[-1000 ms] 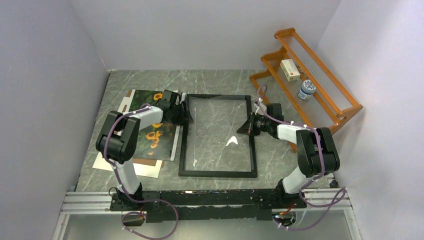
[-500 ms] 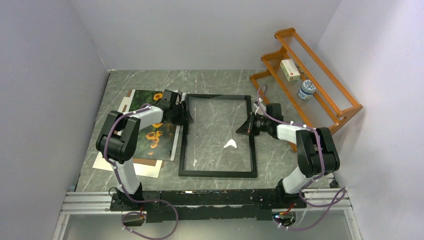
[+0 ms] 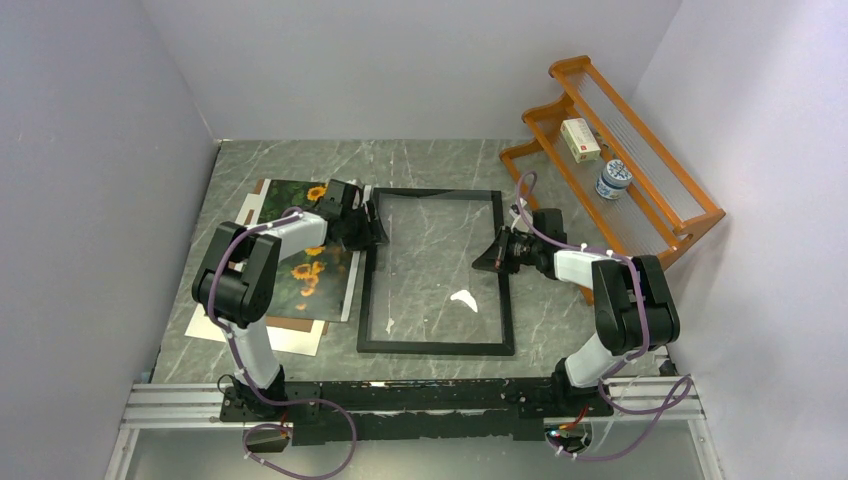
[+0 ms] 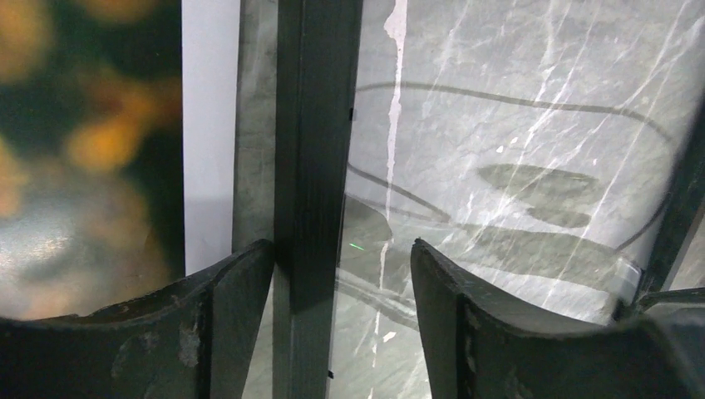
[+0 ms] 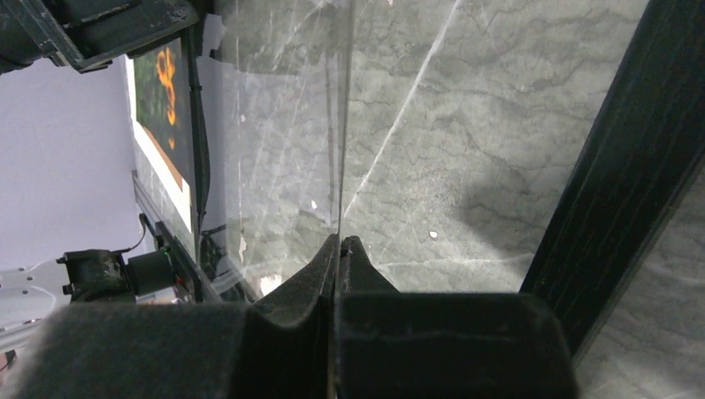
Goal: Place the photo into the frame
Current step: Place the photo frame item in the photo frame.
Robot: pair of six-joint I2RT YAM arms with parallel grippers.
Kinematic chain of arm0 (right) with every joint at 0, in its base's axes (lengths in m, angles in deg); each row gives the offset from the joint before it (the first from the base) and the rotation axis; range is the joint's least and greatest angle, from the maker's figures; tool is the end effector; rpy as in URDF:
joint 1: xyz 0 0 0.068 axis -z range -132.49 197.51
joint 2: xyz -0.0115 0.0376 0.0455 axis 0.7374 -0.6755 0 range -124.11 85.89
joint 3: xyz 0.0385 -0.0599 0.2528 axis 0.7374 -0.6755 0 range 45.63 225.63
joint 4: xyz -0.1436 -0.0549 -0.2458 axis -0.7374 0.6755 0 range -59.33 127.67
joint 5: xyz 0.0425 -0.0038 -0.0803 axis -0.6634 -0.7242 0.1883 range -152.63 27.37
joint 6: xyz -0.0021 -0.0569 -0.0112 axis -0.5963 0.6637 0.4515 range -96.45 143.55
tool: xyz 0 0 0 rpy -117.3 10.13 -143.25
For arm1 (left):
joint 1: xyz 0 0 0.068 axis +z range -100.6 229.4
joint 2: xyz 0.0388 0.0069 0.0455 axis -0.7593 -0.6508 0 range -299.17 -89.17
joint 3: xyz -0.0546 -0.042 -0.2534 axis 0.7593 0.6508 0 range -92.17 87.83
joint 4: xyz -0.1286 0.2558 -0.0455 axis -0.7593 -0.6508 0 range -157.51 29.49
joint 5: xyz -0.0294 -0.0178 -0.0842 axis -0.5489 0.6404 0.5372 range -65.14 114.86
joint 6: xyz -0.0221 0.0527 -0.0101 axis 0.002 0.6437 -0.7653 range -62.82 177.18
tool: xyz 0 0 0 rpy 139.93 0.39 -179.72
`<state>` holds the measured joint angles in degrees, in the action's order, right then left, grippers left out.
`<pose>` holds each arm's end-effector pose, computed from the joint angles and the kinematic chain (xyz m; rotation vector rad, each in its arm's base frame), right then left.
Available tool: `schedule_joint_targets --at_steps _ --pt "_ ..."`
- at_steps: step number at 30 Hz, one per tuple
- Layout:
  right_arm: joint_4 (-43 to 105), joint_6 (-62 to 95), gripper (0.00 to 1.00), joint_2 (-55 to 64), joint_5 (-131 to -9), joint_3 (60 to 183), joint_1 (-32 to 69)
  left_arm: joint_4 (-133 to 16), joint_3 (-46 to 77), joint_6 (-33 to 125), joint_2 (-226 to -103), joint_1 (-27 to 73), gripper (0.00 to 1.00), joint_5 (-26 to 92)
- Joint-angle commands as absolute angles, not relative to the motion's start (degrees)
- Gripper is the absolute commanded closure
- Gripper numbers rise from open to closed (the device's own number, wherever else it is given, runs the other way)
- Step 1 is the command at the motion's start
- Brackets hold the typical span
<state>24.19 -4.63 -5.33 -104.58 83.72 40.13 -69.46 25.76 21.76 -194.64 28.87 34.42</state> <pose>0.3044 0.0674 0.1066 0.0734 2.4179 1.1631 0.3713 -0.1463 0.1212 -0.2605 2.5599 -0.6011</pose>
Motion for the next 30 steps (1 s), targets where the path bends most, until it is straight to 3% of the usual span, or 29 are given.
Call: schedule_joint_targets --at_steps 1,9,24,27,30 --pt "23.47 -4.63 1.00 -3.18 -104.11 82.79 39.86 -75.07 28.57 21.74 -197.12 28.66 0.27 30.10" --pt "22.45 -4.07 1.00 -3.48 -105.11 82.14 39.70 -74.34 27.26 20.50 -196.36 28.74 0.22 30.59" --pt "19.70 -3.68 0.99 -5.62 -106.16 83.28 37.75 -75.18 26.79 20.13 -195.23 29.39 0.31 28.48" --pt "22.16 -3.60 0.93 -5.64 -104.31 84.04 37.70 -75.57 26.47 20.39 -195.72 29.62 0.35 28.90" --pt "23.99 -3.68 0.81 -5.51 -102.58 84.59 37.75 -75.63 26.46 20.60 -195.74 29.71 0.37 28.84"
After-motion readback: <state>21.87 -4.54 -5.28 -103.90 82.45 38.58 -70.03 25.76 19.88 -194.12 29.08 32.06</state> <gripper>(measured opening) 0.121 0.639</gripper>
